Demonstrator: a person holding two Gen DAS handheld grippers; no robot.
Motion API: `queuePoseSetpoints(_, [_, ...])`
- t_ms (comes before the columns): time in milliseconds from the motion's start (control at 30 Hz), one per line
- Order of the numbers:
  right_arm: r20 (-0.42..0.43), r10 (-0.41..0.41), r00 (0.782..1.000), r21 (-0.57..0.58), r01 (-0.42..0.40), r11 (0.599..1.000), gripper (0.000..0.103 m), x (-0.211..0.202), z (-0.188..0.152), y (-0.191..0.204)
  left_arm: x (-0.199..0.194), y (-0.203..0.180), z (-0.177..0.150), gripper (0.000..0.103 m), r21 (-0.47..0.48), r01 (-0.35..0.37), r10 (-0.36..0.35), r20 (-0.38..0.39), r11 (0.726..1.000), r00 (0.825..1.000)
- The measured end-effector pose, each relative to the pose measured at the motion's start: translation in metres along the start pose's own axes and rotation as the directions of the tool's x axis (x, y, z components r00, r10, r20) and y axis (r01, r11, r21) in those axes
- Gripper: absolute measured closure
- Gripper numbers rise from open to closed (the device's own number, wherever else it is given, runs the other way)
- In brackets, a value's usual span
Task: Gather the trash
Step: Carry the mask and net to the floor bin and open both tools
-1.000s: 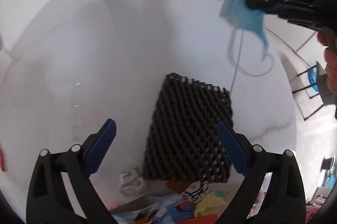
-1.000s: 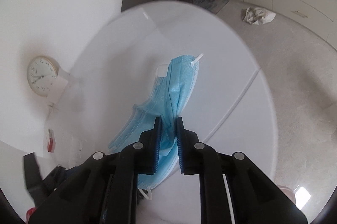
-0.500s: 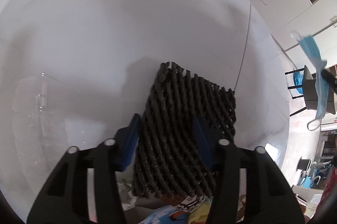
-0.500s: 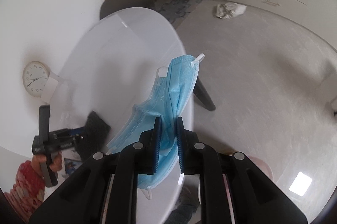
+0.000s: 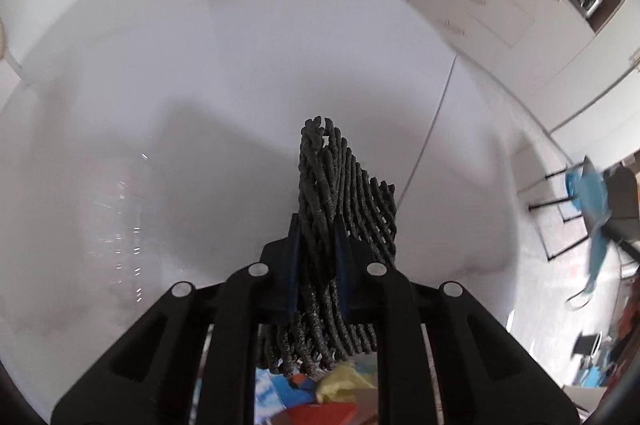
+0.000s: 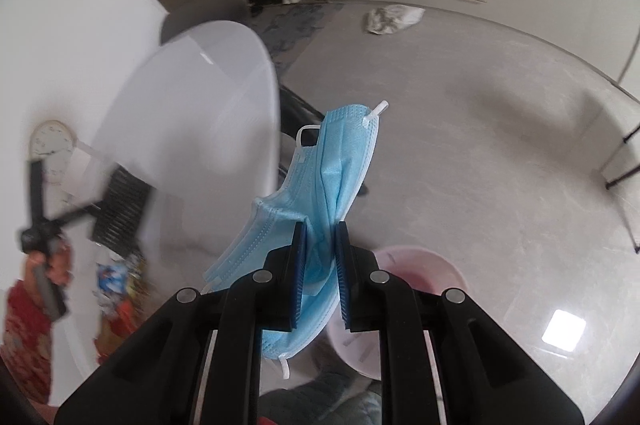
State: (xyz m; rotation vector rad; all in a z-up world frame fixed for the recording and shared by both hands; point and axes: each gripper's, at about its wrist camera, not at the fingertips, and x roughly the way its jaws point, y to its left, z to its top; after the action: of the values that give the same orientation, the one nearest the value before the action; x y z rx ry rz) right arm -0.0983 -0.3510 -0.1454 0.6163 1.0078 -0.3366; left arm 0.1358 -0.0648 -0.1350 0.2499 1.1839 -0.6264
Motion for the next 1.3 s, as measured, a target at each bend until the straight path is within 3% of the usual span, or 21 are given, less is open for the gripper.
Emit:
queuePoseSetpoints(200, [-0.100, -0.092, 0.991, 0.045, 0.097, 0.994, 0.086, 0.049, -0.054, -0.055, -0.079, -0.016, -0.005, 0.088, 0.043, 0.004, -0.009, 0.099, 0.999, 0.995])
queuePoseSetpoints(367, [-0.257, -0.099, 0.961, 0.101, 0.129, 0.987, 0.086, 0.145, -0.103, -0.098, -0.077, -0.090, -0.026, 0.088, 0.099, 0.073, -0.078, 0.052, 0.992, 0.996])
queuePoseSetpoints(467, [-0.327, -0.105, 0.939, 0.110, 0.149, 0.983, 0.082, 0.193, -0.124, -0.113, -0.041, -0.155, -0.039, 0.088, 0.143, 0.108, -0.107, -0.014, 0.984, 0.994])
queuePoseSetpoints(500, [-0.342, -0.104, 0.934, 0.115, 0.151, 0.982, 0.077, 0.203, -0.129, -0.116, -0.030, -0.165, -0.046, 0.088, 0.159, 0.110, -0.105, -0.036, 0.981, 0.994])
queuePoseSetpoints(533, [-0.362, -0.095, 0.927, 0.123, 0.148, 0.981, 0.060, 0.216, -0.134, -0.120, -0.023, -0.174, -0.053, 0.088, 0.181, 0.109, -0.100, -0.061, 0.977, 0.993])
queuePoseSetpoints(600, [-0.384, -0.095, 0.919, 0.128, 0.155, 0.980, 0.037, 0.229, -0.138, -0.128, -0.013, -0.193, -0.071, 0.088, 0.225, 0.114, -0.092, -0.109, 0.968, 0.990])
queuePoseSetpoints(700, [-0.379, -0.095, 0.920, 0.103, 0.144, 0.984, 0.028, 0.225, -0.138, -0.129, 0.006, -0.218, -0.088, 0.088, 0.272, 0.123, -0.081, -0.161, 0.954, 0.984])
queuePoseSetpoints(833, [-0.324, -0.113, 0.939, 0.096, 0.151, 0.984, 0.014, 0.180, -0.138, -0.136, 0.037, -0.249, -0.098, 0.088, 0.323, 0.121, -0.056, -0.205, 0.939, 0.977])
queuePoseSetpoints(967, [-0.236, -0.133, 0.963, 0.115, 0.164, 0.980, 0.009, 0.118, -0.137, -0.155, 0.079, -0.289, -0.107, 0.088, 0.359, 0.100, -0.014, -0.235, 0.928, 0.972])
queuePoseSetpoints(1133, [-0.186, -0.151, 0.971, 0.145, 0.180, 0.973, 0.008, 0.081, -0.136, -0.175, 0.156, -0.323, -0.127, 0.088, 0.358, 0.074, 0.055, -0.337, 0.931, 0.940])
queuePoseSetpoints(1167, [-0.185, -0.152, 0.971, 0.154, 0.182, 0.971, 0.008, 0.079, -0.136, -0.179, 0.165, -0.326, -0.134, 0.085, 0.357, 0.077, 0.058, -0.352, 0.931, 0.934])
queuePoseSetpoints(1300, [-0.186, -0.151, 0.971, 0.165, 0.182, 0.969, 0.008, 0.082, -0.137, -0.187, 0.204, -0.335, -0.154, 0.035, 0.366, 0.046, 0.113, -0.402, 0.930, 0.909])
